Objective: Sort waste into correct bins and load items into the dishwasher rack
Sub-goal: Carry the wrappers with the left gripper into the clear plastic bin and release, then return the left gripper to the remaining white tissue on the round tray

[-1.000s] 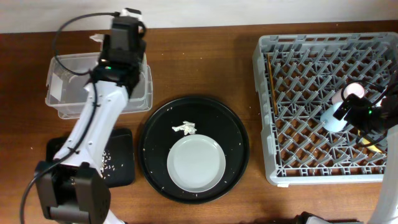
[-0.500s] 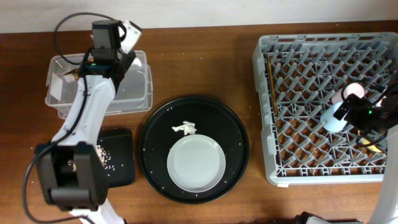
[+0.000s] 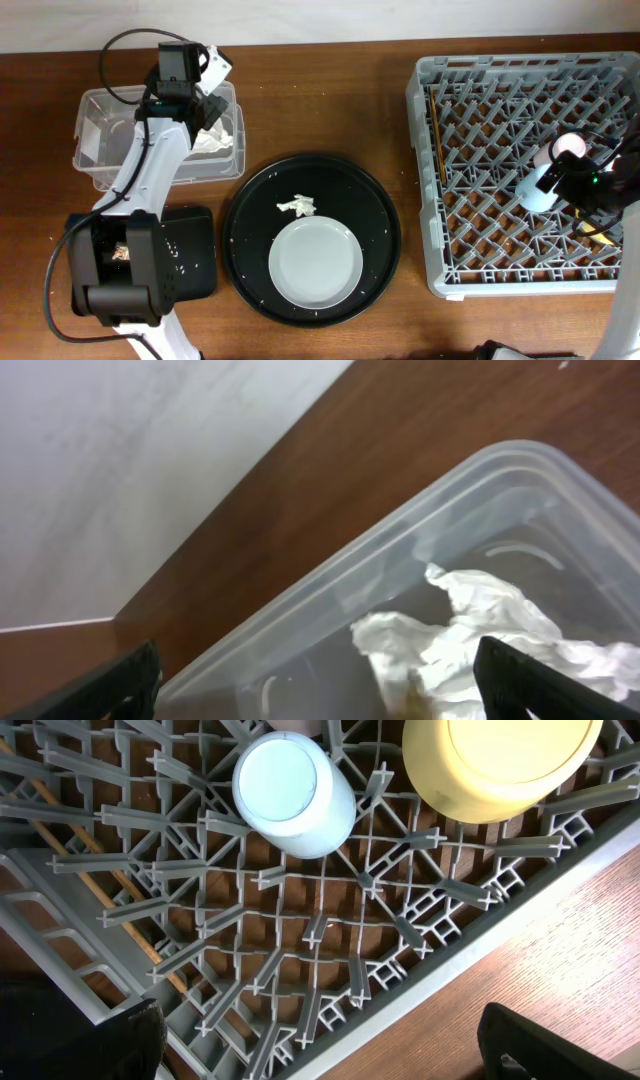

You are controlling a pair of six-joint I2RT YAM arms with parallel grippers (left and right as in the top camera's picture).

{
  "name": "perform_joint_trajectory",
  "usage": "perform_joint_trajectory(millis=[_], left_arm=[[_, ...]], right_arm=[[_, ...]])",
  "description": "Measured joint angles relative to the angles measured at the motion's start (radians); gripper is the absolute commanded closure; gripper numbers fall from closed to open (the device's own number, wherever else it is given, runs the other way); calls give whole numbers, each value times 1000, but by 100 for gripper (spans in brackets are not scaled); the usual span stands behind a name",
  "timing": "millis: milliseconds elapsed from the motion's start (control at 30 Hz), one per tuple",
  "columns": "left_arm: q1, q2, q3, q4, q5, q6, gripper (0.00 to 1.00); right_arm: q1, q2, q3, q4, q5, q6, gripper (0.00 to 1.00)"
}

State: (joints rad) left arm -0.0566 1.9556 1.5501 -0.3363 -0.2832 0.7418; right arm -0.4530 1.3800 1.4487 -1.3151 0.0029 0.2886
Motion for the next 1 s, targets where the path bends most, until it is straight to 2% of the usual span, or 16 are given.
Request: perform_joint_trajectory(millis=[233,433,533,600,833,1000], left_arm=[[0,-29,0,8,-13,-5,1],[-31,-206,0,3,48,-87,1],[-69,-330,2,-89,171,-168,1],[-103,-398,2,-195,313,-213,1],[-218,-418,2,-565,817,-268,1],[-290,-389,1,-692,926,-276,1]], right_arm=[[0,0,0,0,0,0,2],[0,0,0,0,0,0,2],[0,0,0,1,0,0,2],[0,0,0,-1,0,0,1],[0,0,-1,0,0,0,2],[0,0,-1,0,0,0,2]])
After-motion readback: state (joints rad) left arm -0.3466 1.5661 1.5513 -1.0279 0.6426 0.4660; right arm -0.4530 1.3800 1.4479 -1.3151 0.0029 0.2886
